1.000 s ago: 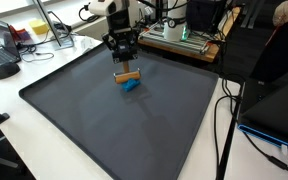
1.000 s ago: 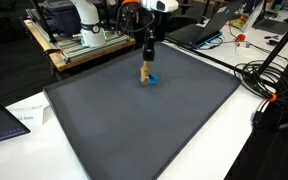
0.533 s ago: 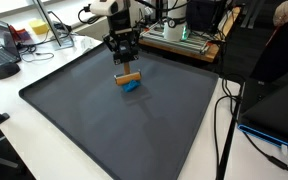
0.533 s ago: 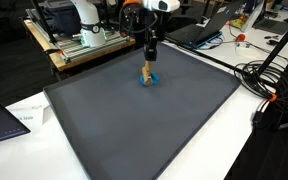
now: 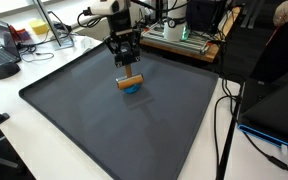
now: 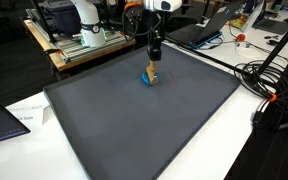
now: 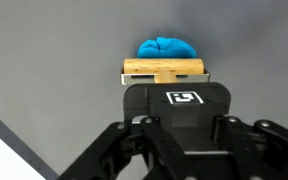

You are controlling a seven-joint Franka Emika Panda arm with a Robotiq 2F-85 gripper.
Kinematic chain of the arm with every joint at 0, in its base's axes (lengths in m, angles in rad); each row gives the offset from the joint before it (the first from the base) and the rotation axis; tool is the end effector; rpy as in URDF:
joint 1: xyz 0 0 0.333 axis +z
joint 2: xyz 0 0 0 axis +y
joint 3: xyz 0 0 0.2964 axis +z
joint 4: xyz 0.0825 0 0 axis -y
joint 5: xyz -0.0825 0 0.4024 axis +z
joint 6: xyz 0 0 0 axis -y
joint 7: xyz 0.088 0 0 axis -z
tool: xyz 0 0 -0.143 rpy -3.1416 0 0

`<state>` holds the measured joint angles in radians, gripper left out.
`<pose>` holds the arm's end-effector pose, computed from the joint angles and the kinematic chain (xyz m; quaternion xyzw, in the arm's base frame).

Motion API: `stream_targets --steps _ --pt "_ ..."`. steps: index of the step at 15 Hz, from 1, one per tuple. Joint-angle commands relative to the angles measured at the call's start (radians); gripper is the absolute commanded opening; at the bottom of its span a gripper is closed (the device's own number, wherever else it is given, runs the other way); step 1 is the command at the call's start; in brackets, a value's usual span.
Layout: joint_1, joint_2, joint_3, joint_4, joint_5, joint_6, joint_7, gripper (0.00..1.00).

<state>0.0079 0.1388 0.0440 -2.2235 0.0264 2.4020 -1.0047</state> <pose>0.5570 0.0300 0.2475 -0.8684 -0.4954 -0.0232 0.0017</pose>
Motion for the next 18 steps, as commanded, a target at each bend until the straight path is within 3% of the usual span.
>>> stream_targets --steps 1,18 --pt "-0.008 0.077 0.035 0.009 0.089 0.061 -0.072 0.22" --pt "-0.03 0.114 0.074 0.033 0.152 0.071 -0.114 0.22"
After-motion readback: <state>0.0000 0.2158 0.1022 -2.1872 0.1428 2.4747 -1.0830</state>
